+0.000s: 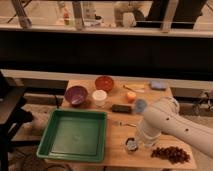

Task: Place towel in metal cup

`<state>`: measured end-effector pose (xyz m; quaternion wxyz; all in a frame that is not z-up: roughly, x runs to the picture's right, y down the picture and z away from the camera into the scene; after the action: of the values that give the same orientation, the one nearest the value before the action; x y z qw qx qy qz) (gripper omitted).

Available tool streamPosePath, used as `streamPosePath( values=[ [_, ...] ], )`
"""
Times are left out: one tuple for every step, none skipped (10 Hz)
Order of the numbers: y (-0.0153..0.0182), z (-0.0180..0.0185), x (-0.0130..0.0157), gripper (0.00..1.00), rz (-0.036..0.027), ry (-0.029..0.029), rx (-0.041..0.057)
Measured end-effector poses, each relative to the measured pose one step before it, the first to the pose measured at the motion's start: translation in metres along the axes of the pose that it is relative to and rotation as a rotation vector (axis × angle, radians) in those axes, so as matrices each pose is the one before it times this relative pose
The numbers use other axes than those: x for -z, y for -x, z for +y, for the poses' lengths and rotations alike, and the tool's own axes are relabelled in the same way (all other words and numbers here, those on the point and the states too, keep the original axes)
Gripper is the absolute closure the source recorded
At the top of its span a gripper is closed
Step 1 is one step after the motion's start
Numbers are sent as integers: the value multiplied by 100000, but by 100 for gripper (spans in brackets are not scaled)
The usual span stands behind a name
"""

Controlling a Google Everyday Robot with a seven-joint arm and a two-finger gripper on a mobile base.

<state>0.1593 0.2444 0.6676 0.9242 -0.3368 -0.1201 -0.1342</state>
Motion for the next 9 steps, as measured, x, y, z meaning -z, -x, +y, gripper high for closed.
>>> streamPosePath(
  values=[
    [377, -42, 8, 100, -881, -7, 1235],
    [412, -37, 95, 100, -533, -168, 1604],
    [265, -69, 141, 100, -127, -444, 1107],
    [285, -269, 224, 100, -102, -1186, 1376],
    [250, -318, 195, 100, -73, -1118, 1283],
    [239, -270, 125, 100, -184, -778, 1238],
    [86, -153, 24, 100, -79, -371, 665],
    [122, -144, -45, 100, -300, -223, 656],
    [153, -168, -65, 100, -381, -80, 802]
  ],
)
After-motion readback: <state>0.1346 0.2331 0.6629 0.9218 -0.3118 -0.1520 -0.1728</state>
